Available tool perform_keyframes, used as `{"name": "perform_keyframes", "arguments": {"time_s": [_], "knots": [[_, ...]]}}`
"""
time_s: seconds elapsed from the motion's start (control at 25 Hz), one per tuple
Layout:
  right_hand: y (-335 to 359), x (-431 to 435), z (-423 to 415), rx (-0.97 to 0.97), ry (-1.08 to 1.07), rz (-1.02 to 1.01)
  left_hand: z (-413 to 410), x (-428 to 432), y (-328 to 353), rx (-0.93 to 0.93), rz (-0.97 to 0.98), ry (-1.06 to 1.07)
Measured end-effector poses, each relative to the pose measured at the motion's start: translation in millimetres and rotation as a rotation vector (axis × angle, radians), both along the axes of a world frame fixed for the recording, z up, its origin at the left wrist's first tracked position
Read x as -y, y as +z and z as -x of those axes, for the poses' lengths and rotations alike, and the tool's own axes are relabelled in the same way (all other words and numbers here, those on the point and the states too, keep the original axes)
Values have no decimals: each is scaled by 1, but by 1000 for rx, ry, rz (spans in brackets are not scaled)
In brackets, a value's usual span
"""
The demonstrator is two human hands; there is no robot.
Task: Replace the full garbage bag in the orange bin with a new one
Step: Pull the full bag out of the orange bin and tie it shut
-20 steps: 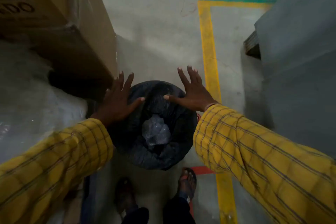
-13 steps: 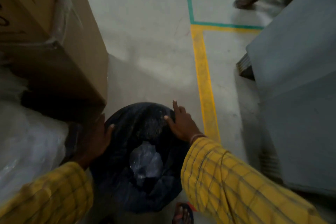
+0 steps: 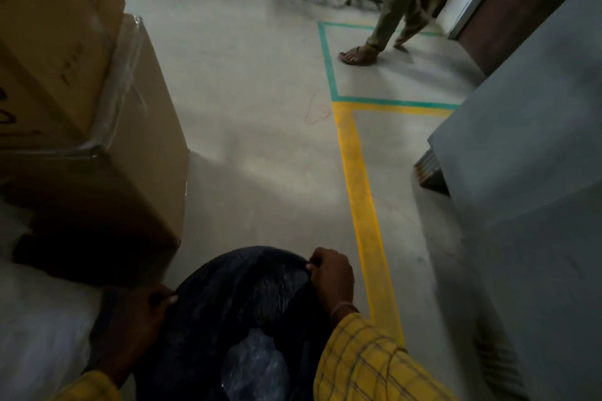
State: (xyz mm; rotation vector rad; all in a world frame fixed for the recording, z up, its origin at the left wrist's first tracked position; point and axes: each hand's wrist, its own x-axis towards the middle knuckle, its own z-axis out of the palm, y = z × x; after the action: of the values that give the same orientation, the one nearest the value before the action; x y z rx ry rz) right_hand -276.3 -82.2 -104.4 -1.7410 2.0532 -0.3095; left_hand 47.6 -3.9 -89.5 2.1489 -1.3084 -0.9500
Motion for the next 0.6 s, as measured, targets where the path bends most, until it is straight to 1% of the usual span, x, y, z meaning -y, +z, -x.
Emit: {"name": "perform_keyframes", "arguments": {"time_s": [0.12, 0.2, 0.24, 0.28, 0.32, 0.4, 0.48, 0.52, 0.6], "knots": [[1, -9, -9, -45, 26, 24, -6, 4, -5, 47, -29, -10], [-9, -12, -11, 27, 20, -37, -4, 8, -4, 98, -46, 19], [-18, -11, -11, 50, -5, 25, -3, 9, -3, 109, -37, 22], [-18, -10, -11, 82, -16, 48, 0, 9, -1, 97, -41, 38], [-15, -7, -11, 74, -23, 85, 2, 9, -2, 75, -22, 45], [-9, 1, -11, 150, -35, 40, 5, 9, -9, -12, -3, 68], [-5, 8, -9, 220, -74, -15, 3, 10, -16, -98, -51, 102], [-5, 10, -8, 234, -86, -55, 3, 10, -11, -119, -107, 99], [-7, 17, -3, 191, -62, -124, 2, 7, -11, -146, -91, 83]]}}
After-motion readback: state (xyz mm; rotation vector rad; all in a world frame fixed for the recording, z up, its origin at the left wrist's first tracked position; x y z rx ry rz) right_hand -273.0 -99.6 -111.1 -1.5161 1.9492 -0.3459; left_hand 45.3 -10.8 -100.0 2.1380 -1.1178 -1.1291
